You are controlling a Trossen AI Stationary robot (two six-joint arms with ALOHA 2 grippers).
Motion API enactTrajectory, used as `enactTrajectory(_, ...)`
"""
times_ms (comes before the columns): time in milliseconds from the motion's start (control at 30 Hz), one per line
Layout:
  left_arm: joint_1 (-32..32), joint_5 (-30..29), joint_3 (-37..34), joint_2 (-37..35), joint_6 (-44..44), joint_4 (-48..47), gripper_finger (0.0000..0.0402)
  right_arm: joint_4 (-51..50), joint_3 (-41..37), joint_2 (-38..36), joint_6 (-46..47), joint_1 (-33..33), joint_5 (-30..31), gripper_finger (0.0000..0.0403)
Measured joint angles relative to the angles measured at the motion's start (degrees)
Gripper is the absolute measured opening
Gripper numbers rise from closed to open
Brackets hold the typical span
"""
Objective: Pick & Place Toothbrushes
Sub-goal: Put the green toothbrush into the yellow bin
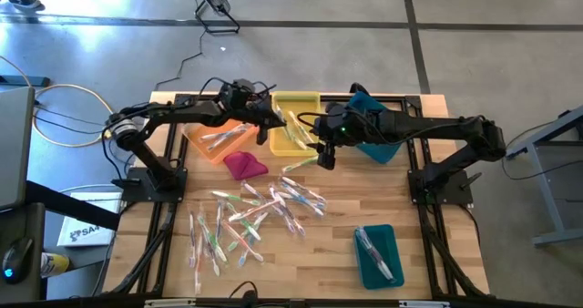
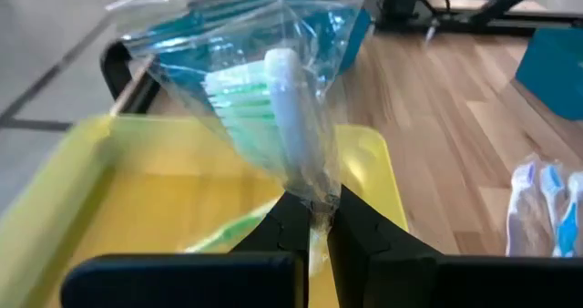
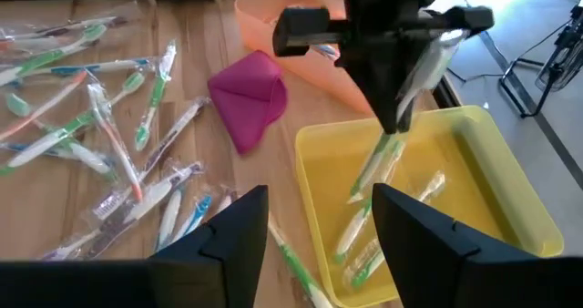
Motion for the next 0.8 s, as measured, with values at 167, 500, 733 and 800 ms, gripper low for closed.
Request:
enactTrajectory(167, 0.0, -2.1, 0.0, 0.5, 0.0, -3.1, 0.001, -0.1, 0.0, 0.0, 0.0, 0.0, 0.0, 0.0181)
enactTrajectory(500, 0.0, -2.5, 0.0, 0.5, -0.4, -5.7, 0.0015, -0.7, 0.0, 0.0, 0.0, 0.0, 0.0, 0.0175)
enactTrajectory(733, -0.1, -7.1, 0.0, 0.5, 0.2, -6.1, 0.0087, -0.7, 0.0, 0.0, 0.0, 0.0, 0.0, 0.0175)
enactTrajectory(800, -0.1, -7.5, 0.0, 0.5, 0.6, -5.9, 0.0109, -0.7, 0.0, 0.0, 0.0, 0.0, 0.0, 0.0175)
